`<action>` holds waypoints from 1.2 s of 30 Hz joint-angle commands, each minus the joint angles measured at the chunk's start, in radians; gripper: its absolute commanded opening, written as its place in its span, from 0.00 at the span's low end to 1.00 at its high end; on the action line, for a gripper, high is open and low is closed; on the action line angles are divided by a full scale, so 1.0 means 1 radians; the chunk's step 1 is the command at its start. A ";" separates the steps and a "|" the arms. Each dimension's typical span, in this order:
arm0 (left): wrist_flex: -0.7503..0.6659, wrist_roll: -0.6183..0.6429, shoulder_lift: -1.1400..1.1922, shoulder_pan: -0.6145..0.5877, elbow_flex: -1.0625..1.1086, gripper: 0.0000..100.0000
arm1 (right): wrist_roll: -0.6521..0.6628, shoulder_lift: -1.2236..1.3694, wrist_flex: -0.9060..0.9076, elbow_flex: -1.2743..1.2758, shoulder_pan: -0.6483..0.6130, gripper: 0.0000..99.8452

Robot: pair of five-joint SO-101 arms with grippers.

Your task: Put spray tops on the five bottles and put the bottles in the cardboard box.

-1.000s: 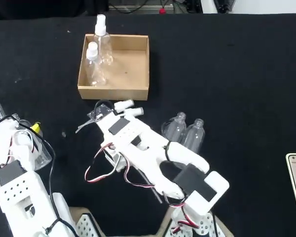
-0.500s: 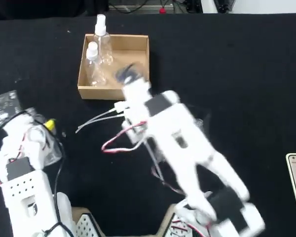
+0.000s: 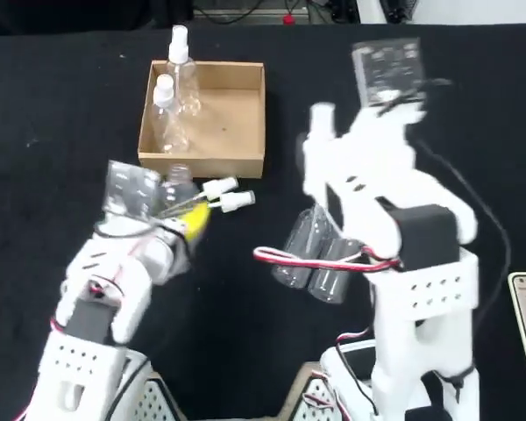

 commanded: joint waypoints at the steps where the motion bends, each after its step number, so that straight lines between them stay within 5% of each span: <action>1: -0.069 0.008 -0.074 0.101 0.024 0.22 | -0.054 -0.025 -0.071 -0.076 0.057 0.01; 20: -0.586 0.000 -0.091 0.343 0.272 0.22 | -0.287 -0.058 -0.184 -0.074 0.172 0.01; 36: -0.595 0.006 -0.091 0.354 0.298 0.22 | -0.288 -0.199 -0.226 0.015 0.023 0.01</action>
